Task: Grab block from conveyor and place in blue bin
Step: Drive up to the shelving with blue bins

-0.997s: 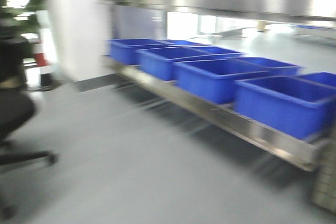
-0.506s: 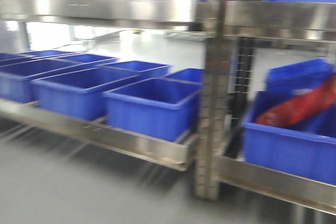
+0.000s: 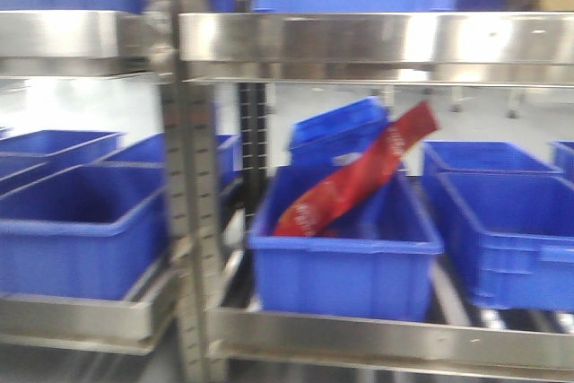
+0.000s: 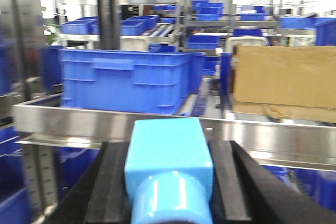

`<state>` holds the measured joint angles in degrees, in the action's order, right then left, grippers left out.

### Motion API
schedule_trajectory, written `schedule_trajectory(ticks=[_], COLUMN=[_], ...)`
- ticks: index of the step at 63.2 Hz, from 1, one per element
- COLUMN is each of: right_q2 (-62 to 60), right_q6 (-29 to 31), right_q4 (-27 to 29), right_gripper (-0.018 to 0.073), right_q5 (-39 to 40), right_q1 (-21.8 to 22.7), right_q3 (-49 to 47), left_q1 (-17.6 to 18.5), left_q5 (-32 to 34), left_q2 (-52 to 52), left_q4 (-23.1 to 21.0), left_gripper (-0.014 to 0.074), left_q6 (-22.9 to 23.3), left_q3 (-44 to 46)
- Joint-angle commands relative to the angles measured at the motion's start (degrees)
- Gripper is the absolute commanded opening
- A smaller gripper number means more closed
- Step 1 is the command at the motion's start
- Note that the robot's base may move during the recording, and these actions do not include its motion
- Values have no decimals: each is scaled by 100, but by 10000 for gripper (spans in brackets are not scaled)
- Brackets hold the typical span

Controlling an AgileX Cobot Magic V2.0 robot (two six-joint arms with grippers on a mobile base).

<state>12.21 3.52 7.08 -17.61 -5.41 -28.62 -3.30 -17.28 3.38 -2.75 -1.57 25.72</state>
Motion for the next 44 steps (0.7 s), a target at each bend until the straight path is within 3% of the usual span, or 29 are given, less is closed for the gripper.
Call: schedule_trajectory(ticks=[1,44], right_q2=[-18,-18], right_q6=[32,32], right_q4=[-49,-49], right_gripper=[-162,-162], right_q5=[176,181], right_q1=[-1,-1], right_q3=[-38,-38], left_q1=[2,2], left_q5=[70,70], left_q2=[-22,-22], left_q4=[-38,-38], left_gripper=[-111,-111], left_q6=[10,10], left_q3=[9,9])
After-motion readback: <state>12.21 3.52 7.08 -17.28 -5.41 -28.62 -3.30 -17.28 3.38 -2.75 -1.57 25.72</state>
